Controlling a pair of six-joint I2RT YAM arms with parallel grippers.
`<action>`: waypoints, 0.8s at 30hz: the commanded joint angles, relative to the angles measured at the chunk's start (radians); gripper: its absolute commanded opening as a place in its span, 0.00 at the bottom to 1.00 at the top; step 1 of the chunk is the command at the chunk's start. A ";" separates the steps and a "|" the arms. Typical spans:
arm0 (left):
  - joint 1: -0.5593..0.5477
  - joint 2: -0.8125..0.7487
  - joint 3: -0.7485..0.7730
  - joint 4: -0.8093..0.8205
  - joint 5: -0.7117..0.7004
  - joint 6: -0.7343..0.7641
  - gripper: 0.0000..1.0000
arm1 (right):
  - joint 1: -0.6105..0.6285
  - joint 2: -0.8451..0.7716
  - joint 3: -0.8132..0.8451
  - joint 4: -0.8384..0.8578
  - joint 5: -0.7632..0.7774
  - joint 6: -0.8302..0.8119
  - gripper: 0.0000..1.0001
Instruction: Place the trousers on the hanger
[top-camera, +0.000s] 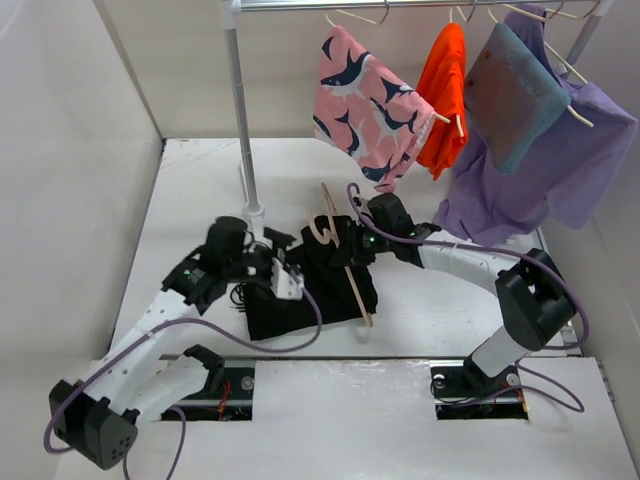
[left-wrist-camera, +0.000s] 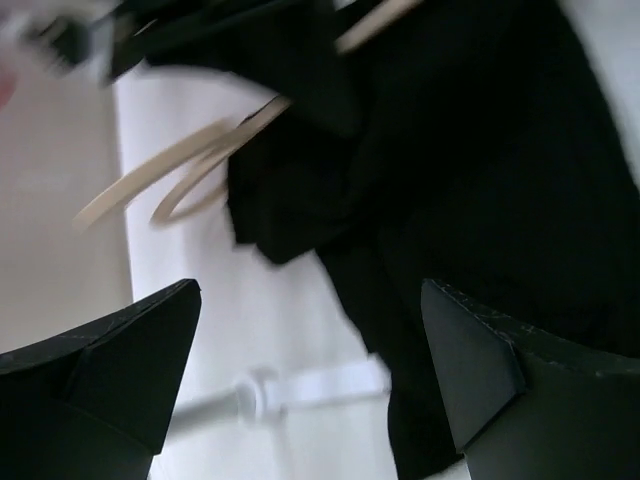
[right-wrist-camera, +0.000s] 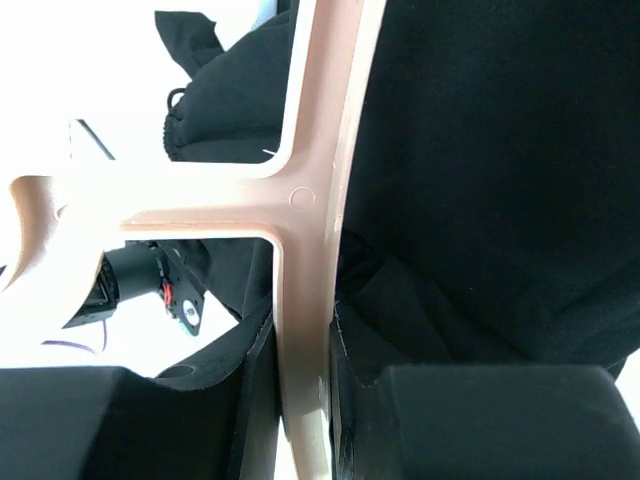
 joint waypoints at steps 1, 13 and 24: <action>-0.132 0.022 -0.088 0.162 -0.016 0.187 0.90 | -0.024 -0.059 0.000 0.084 -0.052 -0.021 0.00; -0.271 0.345 -0.090 0.381 -0.188 0.194 0.93 | -0.033 -0.078 -0.029 0.124 -0.074 -0.021 0.00; -0.281 0.531 -0.076 0.555 -0.339 0.146 0.84 | -0.042 -0.087 -0.050 0.124 -0.095 -0.021 0.00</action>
